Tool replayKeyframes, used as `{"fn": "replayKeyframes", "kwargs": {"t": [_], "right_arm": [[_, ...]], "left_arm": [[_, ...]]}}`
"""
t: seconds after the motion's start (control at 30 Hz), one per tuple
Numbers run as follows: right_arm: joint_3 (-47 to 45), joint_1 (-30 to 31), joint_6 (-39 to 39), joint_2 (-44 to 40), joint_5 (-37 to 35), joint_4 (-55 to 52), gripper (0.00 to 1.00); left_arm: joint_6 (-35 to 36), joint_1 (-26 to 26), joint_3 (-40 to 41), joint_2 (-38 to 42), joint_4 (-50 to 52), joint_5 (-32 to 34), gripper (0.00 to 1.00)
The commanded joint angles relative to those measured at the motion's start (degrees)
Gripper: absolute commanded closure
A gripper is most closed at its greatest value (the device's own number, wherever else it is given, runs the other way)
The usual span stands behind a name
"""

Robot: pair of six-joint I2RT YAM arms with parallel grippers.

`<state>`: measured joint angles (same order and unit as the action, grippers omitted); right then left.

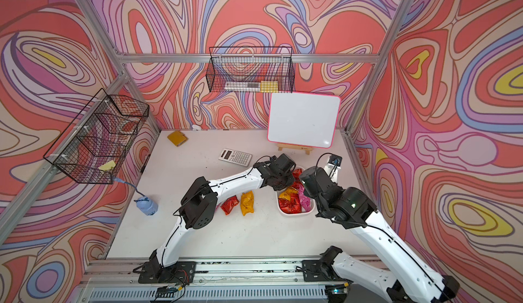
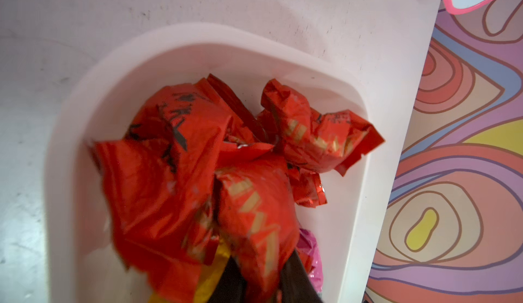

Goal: Take the tea bags out of the storage box
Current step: Pick up the tea bag from the storage box.

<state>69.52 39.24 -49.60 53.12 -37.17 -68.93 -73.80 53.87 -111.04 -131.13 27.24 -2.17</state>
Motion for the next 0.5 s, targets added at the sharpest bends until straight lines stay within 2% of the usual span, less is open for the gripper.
{"fn": "replayKeyframes", "kwargs": {"t": [0.0, 0.3, 0.47], "right_arm": [[-0.7, 0.0, -0.5, 0.0, 0.7, 0.8, 0.62], [-3.8, 0.0, -1.1, 0.7, 2.9, 4.0, 0.62], [-6.4, 0.0, -0.9, 3.3, 6.0, 9.2, 0.62]], "left_arm": [[2.3, 1.1, 2.4, 6.6, 0.2, 1.7, 0.89], [2.7, 2.5, 13.1, 18.1, -2.1, 2.8, 0.91], [10.3, 1.8, 21.2, 26.9, -1.6, 9.1, 0.9]]}}
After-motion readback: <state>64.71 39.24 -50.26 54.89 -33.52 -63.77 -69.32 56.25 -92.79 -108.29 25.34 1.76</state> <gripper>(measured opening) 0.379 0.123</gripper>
